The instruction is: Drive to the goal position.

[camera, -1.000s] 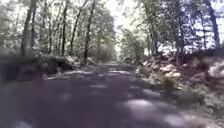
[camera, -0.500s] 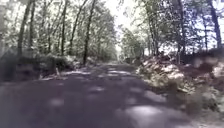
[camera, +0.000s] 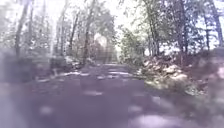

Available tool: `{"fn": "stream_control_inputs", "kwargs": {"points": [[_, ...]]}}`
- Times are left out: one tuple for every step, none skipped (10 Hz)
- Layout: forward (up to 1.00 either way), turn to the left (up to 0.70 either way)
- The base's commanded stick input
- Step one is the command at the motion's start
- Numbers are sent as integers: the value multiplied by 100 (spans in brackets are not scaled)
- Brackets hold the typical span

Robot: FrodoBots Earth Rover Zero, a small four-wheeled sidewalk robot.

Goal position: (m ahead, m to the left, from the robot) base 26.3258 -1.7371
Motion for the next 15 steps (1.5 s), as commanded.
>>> {"fn": "stream_control_inputs", "kwargs": {"points": [[45, 0], [45, 0], [45, 0], [45, 0], [45, 0], [45, 0], [45, 0], [45, 0], [45, 0], [45, -19], [45, -27], [45, -23], [45, -8], [45, 0], [45, 0]]}}
